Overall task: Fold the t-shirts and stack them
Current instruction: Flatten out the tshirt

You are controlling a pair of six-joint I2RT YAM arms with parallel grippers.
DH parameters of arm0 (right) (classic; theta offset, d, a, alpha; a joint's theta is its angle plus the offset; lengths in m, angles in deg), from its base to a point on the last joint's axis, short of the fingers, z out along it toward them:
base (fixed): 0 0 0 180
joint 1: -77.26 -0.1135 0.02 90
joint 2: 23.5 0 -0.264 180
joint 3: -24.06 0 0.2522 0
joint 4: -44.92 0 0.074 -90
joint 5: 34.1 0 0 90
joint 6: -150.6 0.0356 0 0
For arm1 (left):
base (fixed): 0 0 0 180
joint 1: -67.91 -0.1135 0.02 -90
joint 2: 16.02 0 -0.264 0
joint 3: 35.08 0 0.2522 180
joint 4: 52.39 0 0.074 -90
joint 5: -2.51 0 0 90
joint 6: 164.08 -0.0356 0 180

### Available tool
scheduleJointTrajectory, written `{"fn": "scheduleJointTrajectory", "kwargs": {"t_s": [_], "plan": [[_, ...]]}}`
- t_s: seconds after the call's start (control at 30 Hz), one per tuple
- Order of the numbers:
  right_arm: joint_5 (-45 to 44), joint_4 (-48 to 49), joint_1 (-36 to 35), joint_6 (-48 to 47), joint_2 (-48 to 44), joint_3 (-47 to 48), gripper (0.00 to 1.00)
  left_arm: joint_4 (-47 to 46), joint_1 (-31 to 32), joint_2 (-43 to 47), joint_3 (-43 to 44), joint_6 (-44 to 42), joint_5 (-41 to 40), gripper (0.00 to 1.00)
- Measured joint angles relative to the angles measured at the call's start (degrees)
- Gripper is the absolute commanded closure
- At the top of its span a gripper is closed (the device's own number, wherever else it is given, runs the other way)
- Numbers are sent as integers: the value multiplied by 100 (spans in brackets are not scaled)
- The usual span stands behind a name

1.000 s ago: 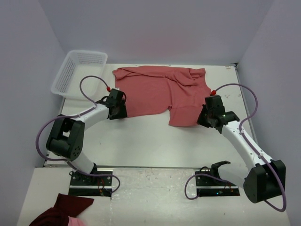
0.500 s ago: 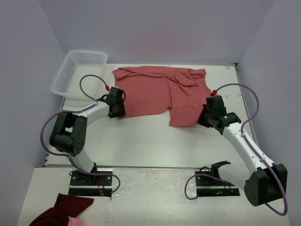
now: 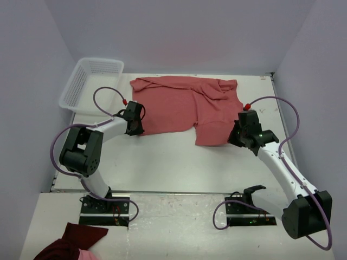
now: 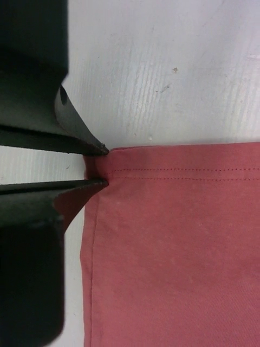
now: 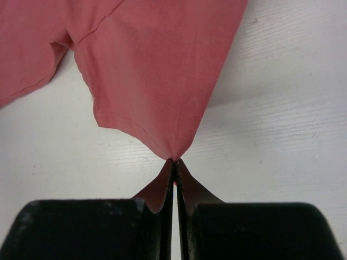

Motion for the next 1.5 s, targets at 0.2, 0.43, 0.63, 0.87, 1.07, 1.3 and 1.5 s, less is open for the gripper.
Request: {"fn": "scheduleJointTrajectory", "kwargs": {"t_s": [0.2,0.43,0.63,0.87,1.07,1.3,1.5], "plan": [[-2,-33,2,-2,-39,0,100,-72,-2,-22,0,-4,7,100],[-173,-306,0,-35,-144,90,100,131,-2,310,-103,-4,59,100],[-627,-693,-2,-129,-339,844,100,671,-2,1853,-48,-61,55,100],[-973,-1086,-2,-293,-444,2131,100,1368,-2,2988,1021,-319,52,100],[-1185,-1552,-4,-717,-407,3834,100,1652,-2,3412,2177,-772,267,100],[-1156,-1838,-4,-1432,-103,6378,100,1974,-2,3506,4234,-1360,542,100],[-863,-2153,-4,-1928,229,8555,100,2317,-2,3353,5963,-1720,660,100]]}}
